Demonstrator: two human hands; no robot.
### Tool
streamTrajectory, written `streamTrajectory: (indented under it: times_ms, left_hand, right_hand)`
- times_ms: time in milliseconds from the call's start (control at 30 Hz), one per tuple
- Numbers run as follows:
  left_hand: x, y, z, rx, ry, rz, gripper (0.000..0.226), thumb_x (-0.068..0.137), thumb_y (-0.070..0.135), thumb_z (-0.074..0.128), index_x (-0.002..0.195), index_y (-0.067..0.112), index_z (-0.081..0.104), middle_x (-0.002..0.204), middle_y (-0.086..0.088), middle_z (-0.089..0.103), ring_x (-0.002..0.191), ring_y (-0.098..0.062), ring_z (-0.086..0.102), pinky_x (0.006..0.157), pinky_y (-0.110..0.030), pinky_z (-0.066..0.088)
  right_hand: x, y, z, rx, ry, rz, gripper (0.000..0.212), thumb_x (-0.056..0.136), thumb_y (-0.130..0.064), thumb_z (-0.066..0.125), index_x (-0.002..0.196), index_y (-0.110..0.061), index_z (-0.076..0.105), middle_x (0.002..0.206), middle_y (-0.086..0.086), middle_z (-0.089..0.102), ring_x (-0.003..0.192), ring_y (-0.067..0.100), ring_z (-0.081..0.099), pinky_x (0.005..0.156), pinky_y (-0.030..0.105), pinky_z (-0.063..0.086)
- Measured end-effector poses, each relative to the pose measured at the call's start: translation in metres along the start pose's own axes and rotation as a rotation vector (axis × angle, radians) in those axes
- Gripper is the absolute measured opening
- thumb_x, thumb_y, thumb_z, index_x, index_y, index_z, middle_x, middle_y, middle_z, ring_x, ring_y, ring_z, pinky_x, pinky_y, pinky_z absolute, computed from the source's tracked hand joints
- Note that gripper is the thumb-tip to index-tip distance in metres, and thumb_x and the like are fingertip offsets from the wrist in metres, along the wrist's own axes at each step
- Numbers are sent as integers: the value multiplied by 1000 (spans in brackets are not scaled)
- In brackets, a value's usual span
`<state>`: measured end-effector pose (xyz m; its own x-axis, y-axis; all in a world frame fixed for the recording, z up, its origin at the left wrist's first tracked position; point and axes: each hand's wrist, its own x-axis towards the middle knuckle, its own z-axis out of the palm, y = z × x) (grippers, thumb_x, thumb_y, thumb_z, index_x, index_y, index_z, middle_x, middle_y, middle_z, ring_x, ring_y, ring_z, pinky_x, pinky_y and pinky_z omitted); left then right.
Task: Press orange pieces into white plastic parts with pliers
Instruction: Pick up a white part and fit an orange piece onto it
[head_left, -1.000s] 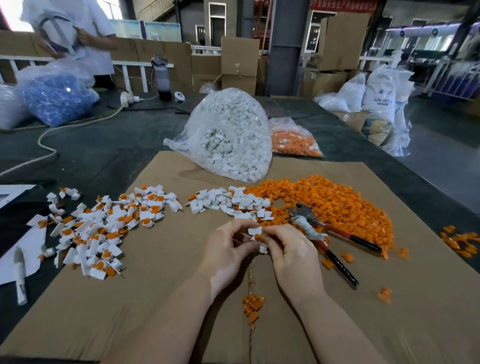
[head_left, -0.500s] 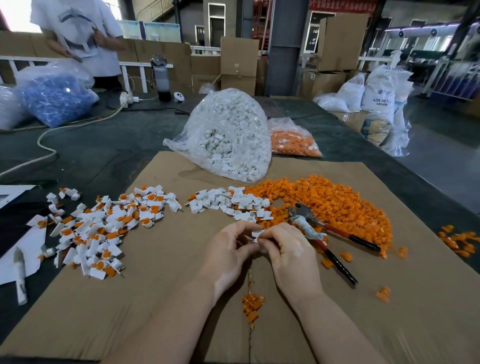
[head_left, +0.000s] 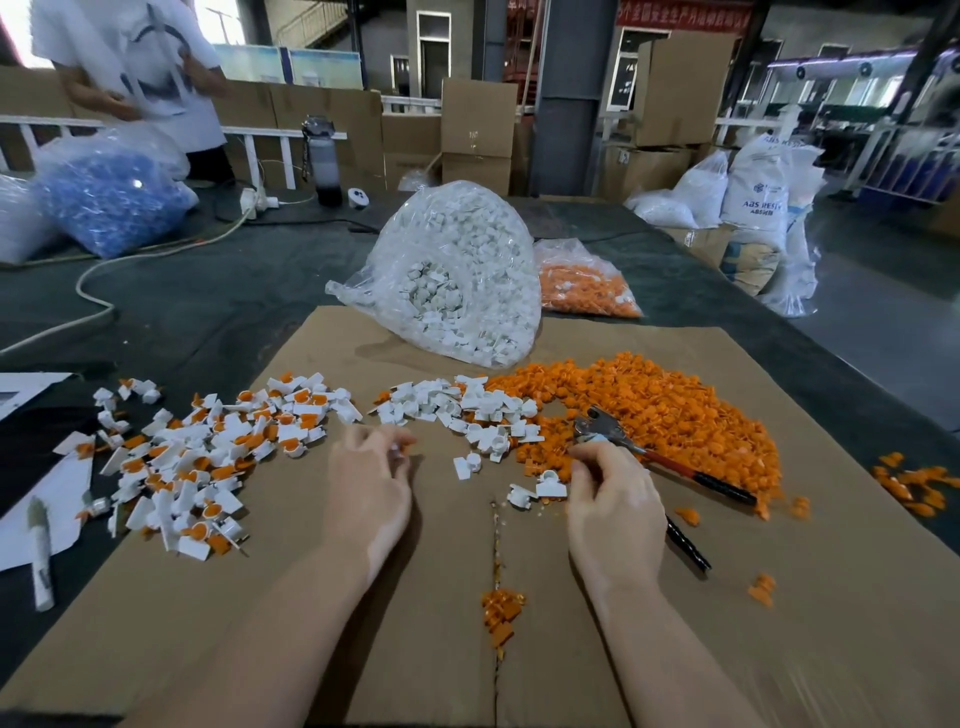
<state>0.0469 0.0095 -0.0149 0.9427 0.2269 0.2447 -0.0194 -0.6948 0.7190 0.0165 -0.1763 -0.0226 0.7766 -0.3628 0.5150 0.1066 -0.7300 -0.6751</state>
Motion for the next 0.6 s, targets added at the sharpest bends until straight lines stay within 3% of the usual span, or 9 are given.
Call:
streamTrajectory:
  times_ms: [200, 333, 400, 500, 600]
  left_hand:
    - [14, -23, -26, 252, 97, -115, 33, 90, 10, 56, 122, 19, 61, 123, -11, 47, 118, -28, 41, 98, -40, 39]
    - [12, -20, -27, 347, 131, -121, 41, 90, 15, 56, 129, 26, 53, 131, -11, 44, 125, -30, 31, 103, -45, 31]
    - [7, -9, -19, 255, 107, -26, 34, 88, 16, 59, 121, 26, 59, 125, -4, 49, 121, -24, 34, 103, -42, 31]
    - [-4, 12, -1, 77, -52, 192, 20, 89, 16, 61, 107, 22, 66, 111, 4, 58, 105, -11, 46, 97, -26, 37]
    - [-12, 31, 19, 37, -196, 305, 23, 92, 29, 55, 112, 25, 65, 102, 11, 55, 97, -2, 42, 86, -16, 32]
  right_hand:
    - [0, 1, 1, -49, -42, 31, 15, 89, -6, 55, 94, -13, 67, 91, -4, 67, 92, 13, 55, 73, 22, 35]
    - [0, 0, 2, -86, -51, 17, 16, 89, -3, 55, 95, -10, 69, 93, -1, 68, 93, 16, 57, 78, 25, 39]
    - [0, 0, 2, -95, -43, 12, 16, 88, -2, 56, 94, -9, 69, 93, 1, 68, 92, 18, 58, 79, 27, 40]
    - [-1, 0, 2, -105, -46, 14, 16, 88, -2, 57, 94, -9, 70, 93, 2, 68, 92, 20, 59, 82, 30, 39]
    - [-1, 1, 3, -154, -53, 12, 17, 89, -4, 57, 96, -11, 69, 96, 1, 68, 95, 21, 58, 80, 27, 28]
